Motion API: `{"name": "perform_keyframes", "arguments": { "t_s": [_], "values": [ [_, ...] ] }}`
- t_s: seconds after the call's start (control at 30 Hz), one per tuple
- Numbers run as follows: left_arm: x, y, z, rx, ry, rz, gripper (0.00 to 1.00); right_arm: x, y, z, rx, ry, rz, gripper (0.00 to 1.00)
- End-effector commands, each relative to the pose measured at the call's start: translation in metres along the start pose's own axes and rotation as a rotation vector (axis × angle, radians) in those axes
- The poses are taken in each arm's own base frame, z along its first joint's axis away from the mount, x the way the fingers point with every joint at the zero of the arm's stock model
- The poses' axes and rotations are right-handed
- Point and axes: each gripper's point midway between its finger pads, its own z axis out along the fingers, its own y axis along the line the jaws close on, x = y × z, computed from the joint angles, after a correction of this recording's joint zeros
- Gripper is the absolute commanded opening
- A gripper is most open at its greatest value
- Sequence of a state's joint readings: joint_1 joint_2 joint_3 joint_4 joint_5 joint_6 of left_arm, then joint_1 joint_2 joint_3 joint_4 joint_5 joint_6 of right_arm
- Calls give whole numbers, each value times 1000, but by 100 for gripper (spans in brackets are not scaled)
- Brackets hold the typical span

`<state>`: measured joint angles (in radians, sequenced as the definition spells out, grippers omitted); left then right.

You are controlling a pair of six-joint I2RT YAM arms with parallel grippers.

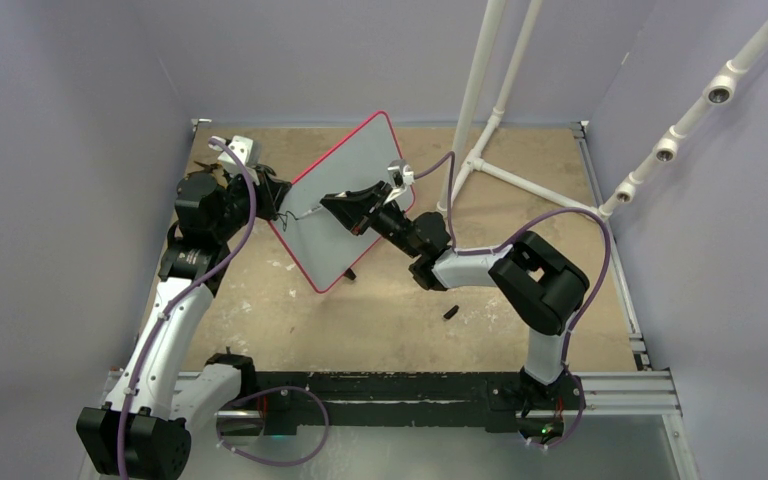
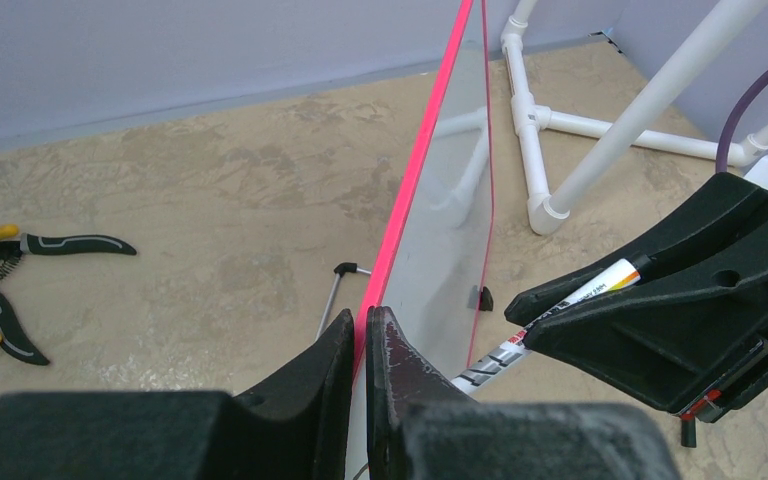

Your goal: Write a sentence on the whiteboard

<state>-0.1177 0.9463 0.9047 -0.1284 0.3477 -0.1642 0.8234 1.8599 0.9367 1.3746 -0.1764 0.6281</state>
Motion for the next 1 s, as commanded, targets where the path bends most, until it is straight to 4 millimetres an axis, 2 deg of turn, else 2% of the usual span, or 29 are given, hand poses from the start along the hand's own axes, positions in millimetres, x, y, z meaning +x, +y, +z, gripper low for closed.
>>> {"name": "perform_keyframes", "arguments": {
  "t_s": [0.0, 0.53, 0.97],
  "values": [
    [8, -3, 0, 23, 24, -17, 7, -27, 8, 8, -19, -77, -35, 0],
    [8, -4, 0, 30, 25, -18, 7, -42, 15, 20, -41, -119, -46, 0],
    [8, -5, 0, 30, 24, -18, 7, -52, 11, 16, -9, -167, -38, 0]
  ]
}}
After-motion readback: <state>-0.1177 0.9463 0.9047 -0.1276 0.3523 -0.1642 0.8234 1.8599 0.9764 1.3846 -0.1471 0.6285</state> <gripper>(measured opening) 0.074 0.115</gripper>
